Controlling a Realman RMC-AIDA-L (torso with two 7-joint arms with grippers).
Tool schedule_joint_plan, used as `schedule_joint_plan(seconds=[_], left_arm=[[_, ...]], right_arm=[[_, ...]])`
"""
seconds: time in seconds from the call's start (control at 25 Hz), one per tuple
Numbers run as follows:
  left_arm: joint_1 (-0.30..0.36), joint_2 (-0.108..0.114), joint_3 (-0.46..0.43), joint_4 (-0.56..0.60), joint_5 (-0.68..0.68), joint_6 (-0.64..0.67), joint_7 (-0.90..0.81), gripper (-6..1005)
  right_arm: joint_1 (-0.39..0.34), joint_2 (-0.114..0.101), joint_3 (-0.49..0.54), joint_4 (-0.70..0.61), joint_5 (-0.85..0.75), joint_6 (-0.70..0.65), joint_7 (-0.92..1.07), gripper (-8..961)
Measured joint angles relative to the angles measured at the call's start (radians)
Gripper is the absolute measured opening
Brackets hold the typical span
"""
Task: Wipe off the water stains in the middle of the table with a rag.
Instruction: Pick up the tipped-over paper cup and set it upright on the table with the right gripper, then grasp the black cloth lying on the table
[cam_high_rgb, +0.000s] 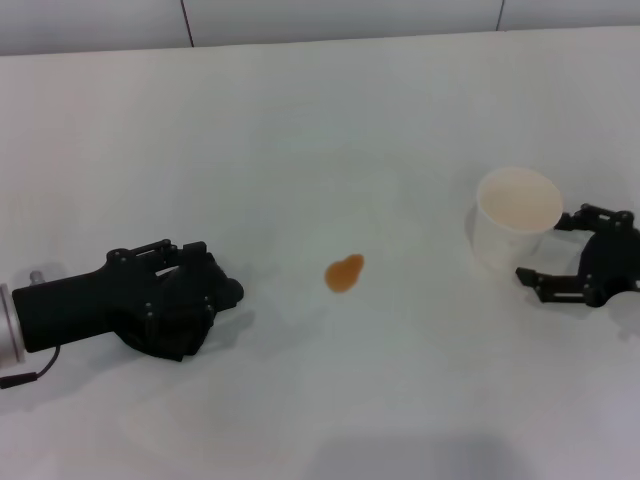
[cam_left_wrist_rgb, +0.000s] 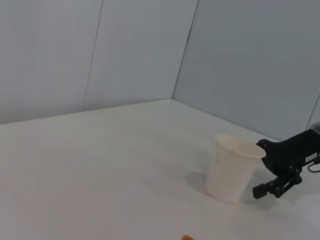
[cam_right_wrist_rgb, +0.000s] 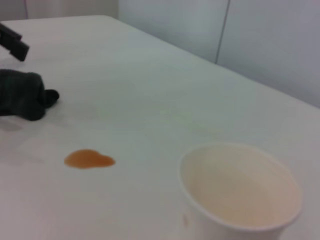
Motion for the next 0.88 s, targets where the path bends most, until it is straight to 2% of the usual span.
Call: schedule_joint_plan(seconds=[0.16,0.28,0.6,0.64,0.88], left_arm=[[0.004,0.001,0.000,0.000,0.000,0.000,0.000,800],[0.002,0.002,0.000,0.000,0.000,0.000,0.000,800],[-0.002,0.003,0.000,0.001,0.000,0.000,0.000,800],[-0.002,0.003,0.000,0.001,-0.001,0.000,0.000,800],[-0.006,0.003,0.000,0.002,-0.001,-0.001,0.000,800]], right_arm=[[-0.041,0.000,0.010,-0.093,-0.019,-0.010,0.048,873],[-0.052,-0.001,0.057,-0.143,-0.052,-0.051,0.089,872],[-0.045,-0.002,0.166,-0.220,-0.156,-0.186,0.165,872],[-0.043,-0.002,0.207,-0.248,-0.180,-0.221,0.187,872],[-0.018,0.000,0.306,-0.304,-0.107,-0.401,0.197,872]])
